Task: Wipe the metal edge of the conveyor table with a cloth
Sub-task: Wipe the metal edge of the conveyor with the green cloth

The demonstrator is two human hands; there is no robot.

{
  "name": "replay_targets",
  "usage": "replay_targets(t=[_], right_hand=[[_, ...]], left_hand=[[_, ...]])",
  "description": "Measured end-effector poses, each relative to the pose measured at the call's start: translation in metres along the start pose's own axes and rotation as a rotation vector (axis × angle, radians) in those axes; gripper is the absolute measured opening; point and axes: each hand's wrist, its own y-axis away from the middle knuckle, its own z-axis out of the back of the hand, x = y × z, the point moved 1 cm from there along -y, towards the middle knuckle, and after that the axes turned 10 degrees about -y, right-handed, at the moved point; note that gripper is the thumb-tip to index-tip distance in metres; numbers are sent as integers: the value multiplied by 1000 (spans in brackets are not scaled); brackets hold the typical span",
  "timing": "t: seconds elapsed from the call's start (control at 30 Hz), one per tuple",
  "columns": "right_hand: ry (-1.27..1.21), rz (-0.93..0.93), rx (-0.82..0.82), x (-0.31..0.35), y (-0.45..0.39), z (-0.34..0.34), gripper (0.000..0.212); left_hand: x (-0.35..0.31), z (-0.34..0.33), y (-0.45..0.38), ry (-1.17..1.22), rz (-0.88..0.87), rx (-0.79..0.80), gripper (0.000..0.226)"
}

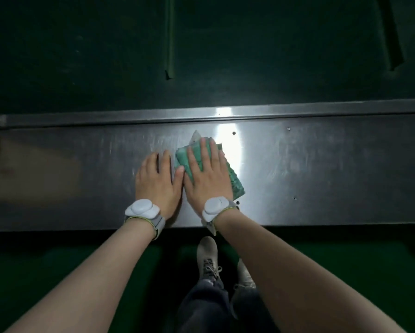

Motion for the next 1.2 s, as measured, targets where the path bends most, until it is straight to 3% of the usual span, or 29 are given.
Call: replay_targets(t=[0.13, 0.27, 0.47, 0.6, 0.7, 0.8, 0.97, 1.2], right_hand=[[-5, 60, 28, -20, 4, 7, 69], [43, 1, -67, -82, 26, 34, 67], [-1, -429, -184, -241, 80, 99, 67], [-81, -761, -271, -284, 105, 118, 68], [-79, -943, -342, -258, 108, 106, 68], [-100, -1011, -390, -203, 98, 82, 69], [-63, -845, -390, -69, 59, 20, 68], [-72, -557, -322, 158, -27, -72, 68]], left_hand=[[-7, -1, 6, -9, 6, 8, 62], [-36, -2, 11, -56, -39, 17, 62], [-117, -2, 17, -27, -196, 50, 65], [-137, -6, 19, 49, -232, 27, 65], [-113, -8, 20, 104, -228, -1, 62], [-66, -12, 20, 122, -202, -10, 61], [41, -15, 12, 104, -135, -17, 59], [250, -5, 2, 86, -4, -86, 62]])
